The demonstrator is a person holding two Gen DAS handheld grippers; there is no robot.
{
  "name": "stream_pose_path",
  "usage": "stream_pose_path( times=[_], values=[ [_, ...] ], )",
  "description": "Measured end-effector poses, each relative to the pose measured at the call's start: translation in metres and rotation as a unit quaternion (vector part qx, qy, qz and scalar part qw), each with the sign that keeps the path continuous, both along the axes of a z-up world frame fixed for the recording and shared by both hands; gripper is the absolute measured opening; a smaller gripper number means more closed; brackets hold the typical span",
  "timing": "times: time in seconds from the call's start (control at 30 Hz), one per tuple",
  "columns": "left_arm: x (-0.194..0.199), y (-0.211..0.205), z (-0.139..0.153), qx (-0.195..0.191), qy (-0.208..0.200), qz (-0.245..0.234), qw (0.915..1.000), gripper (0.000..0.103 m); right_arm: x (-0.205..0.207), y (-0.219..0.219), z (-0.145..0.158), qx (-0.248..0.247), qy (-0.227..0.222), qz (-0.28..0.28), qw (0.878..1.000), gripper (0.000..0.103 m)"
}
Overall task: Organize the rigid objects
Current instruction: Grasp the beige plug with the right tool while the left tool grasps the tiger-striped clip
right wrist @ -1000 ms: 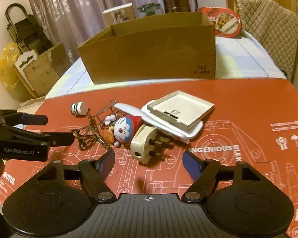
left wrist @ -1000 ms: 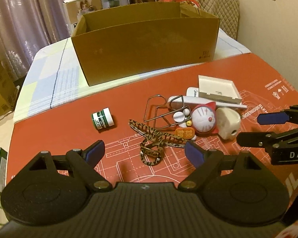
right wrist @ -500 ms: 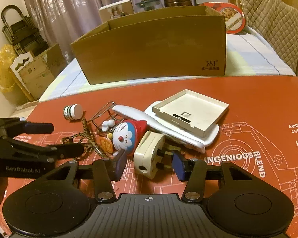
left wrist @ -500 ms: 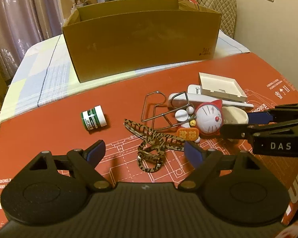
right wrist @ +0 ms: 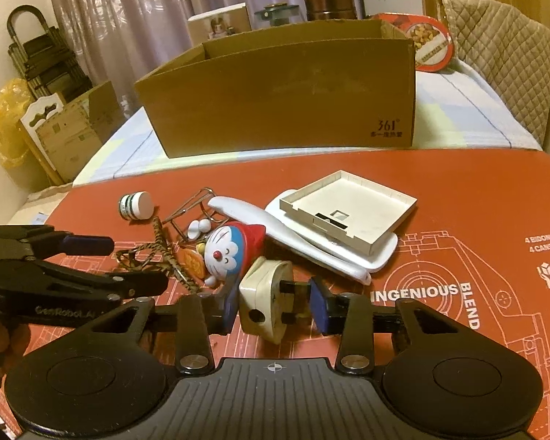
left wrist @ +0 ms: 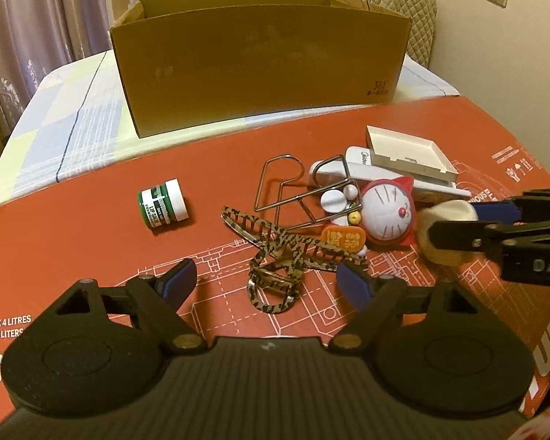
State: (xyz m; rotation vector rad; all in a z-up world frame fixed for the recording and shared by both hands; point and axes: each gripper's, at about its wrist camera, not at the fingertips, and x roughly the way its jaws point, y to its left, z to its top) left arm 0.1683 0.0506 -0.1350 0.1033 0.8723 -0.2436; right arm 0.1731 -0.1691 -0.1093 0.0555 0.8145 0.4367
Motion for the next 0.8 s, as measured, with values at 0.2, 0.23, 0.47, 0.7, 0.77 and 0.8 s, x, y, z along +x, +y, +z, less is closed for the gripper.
stream_pose_path(
  times=[0.2,0.23,0.47,0.7,0.77,0.8],
  values=[
    [0.004,-0.005,-0.005,0.017,0.002,-0.019,0.9997,0.066,-0.006,-0.01,0.005,-0.005,-0.005,-0.005,1.0,0.037],
    [0.004,-0.007,-0.006,0.021,0.002,-0.023,0.9995,0.064,-0.007,-0.012,0.005,-0.005,-0.006,-0.007,1.0,0.037],
    [0.003,-0.015,-0.007,0.037,-0.01,-0.041,0.9984,0.032,-0.008,-0.021,0.008,-0.006,-0.004,-0.016,1.0,0.037],
    [0.0,-0.016,-0.003,0.028,-0.004,-0.041,0.9988,0.026,-0.01,-0.022,0.009,-0.006,-0.004,-0.018,1.0,0.037],
    [-0.003,-0.019,-0.001,0.028,-0.001,-0.045,0.9986,0.026,-0.011,-0.023,0.011,-0.006,-0.006,-0.017,1.0,0.037],
    [-0.003,-0.02,0.0,0.028,0.002,-0.046,0.9986,0.026,-0.011,-0.023,0.012,-0.006,-0.006,-0.016,1.0,0.037]
  ],
)
